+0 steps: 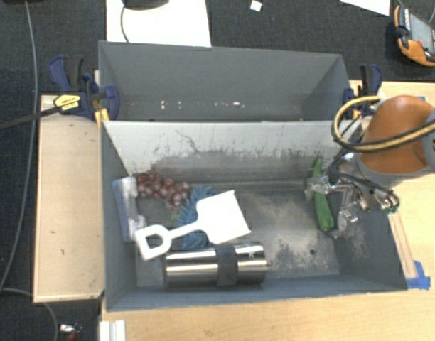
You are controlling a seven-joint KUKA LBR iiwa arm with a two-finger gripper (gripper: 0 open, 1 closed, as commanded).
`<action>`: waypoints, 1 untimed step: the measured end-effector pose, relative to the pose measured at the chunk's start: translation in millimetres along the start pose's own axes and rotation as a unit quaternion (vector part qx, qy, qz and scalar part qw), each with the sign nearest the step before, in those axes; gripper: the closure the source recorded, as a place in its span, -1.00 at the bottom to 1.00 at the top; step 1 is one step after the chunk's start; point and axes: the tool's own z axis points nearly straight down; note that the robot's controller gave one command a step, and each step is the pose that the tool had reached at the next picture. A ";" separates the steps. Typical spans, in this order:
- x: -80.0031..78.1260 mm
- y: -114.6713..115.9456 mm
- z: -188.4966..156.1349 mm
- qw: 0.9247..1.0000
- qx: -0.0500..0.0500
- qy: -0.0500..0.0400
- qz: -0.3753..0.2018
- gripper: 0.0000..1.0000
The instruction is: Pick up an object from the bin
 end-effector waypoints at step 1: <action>-7.3 10.8 -34.7 0.984 0.003 -0.004 -0.181 -1.00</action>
Offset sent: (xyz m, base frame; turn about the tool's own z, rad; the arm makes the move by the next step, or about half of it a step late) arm 0.0002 0.0035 0.0065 -0.0251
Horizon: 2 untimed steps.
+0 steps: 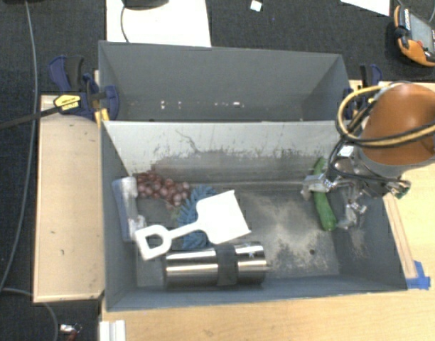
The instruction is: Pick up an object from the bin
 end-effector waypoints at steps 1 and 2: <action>8.0 -5.1 28.0 0.986 -0.002 0.002 0.169 -1.00; -22.5 5.5 33.5 1.000 0.001 -0.002 -0.030 -1.00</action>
Offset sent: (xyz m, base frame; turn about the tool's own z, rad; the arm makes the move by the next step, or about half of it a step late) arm 0.0117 0.0192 -0.0341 -0.0645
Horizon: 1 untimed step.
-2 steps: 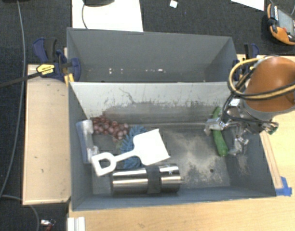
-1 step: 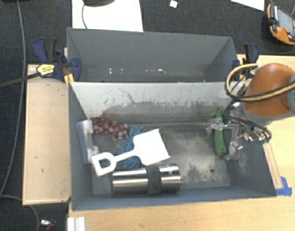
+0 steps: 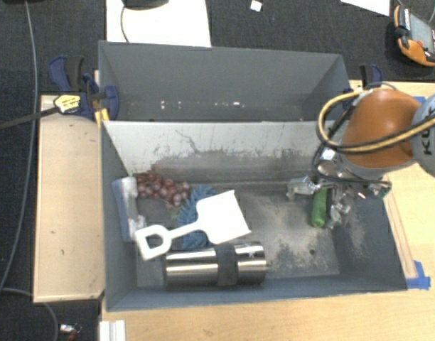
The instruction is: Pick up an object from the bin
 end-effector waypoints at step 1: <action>-0.1 -0.8 -0.1 1.000 0.000 0.000 0.013 1.00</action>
Offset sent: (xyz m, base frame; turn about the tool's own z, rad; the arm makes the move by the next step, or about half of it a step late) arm 0.0000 0.0000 0.0000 0.0000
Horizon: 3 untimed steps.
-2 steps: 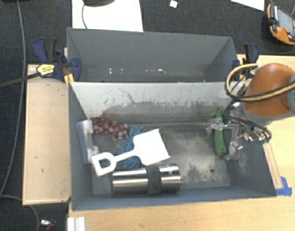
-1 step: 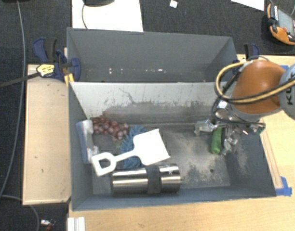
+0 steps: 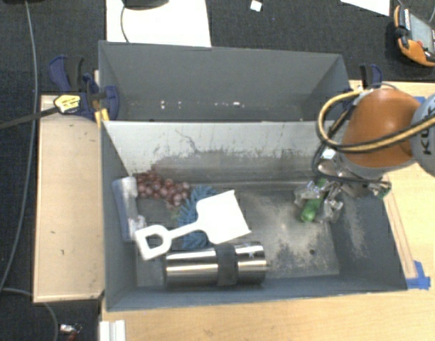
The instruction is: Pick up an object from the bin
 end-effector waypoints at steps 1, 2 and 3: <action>-0.1 -0.1 0.0 1.000 0.000 0.000 0.003 1.00; -0.3 -0.2 -3.0 1.000 0.001 -0.001 0.003 1.00; -0.2 0.9 -22.7 1.000 -0.002 0.000 0.004 1.00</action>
Offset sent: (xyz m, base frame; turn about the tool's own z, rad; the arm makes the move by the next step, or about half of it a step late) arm 0.0002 -0.0001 0.0085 0.0046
